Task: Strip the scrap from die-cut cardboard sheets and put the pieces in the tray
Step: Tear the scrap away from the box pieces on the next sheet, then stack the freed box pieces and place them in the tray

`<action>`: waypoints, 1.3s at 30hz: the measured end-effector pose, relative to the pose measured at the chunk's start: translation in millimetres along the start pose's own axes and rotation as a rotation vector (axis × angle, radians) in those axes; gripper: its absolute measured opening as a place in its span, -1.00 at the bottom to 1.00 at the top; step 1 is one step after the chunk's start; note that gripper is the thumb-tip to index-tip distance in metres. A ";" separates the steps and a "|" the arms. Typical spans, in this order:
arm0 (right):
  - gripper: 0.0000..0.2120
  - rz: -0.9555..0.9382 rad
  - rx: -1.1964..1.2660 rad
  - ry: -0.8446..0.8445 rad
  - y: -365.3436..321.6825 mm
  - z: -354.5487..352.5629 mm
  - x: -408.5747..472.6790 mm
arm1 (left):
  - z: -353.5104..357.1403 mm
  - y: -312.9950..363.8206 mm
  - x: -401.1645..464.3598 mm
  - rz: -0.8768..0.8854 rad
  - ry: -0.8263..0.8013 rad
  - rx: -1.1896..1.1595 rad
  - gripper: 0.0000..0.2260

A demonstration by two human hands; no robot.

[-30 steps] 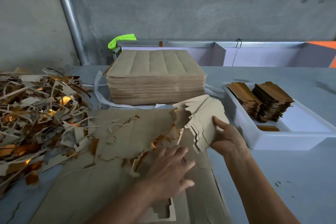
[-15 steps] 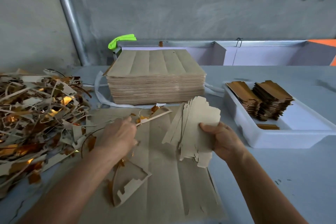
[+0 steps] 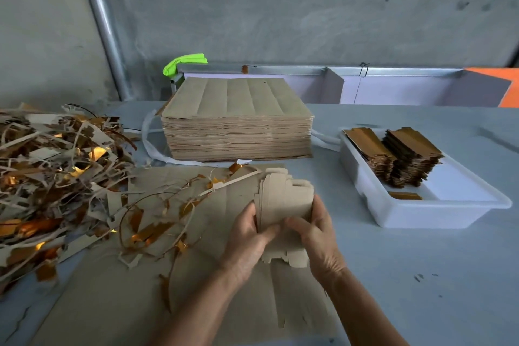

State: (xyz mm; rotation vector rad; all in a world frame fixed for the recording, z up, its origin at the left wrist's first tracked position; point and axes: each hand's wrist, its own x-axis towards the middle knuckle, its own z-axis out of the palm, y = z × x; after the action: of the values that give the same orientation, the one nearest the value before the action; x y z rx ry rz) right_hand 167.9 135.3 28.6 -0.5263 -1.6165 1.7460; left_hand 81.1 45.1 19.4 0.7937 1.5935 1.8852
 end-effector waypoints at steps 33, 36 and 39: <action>-0.70 0.495 0.095 0.114 -4.5 -32.3 5.1 | -34.2 -0.7 2.8 0.583 0.253 1.013 -0.48; -0.69 0.386 0.041 0.052 -1.0 -35.2 2.5 | -41.2 10.4 12.5 0.089 0.285 0.439 -0.60; -0.75 0.278 -0.064 -0.046 -0.2 -30.6 -1.0 | -37.7 13.1 21.0 -0.107 0.183 0.269 -0.77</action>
State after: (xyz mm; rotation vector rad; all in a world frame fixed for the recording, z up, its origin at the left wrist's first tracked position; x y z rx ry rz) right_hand 190.1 156.0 24.2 -0.7778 -1.7005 1.9237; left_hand 38.8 33.2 29.6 0.6428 1.9926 1.7307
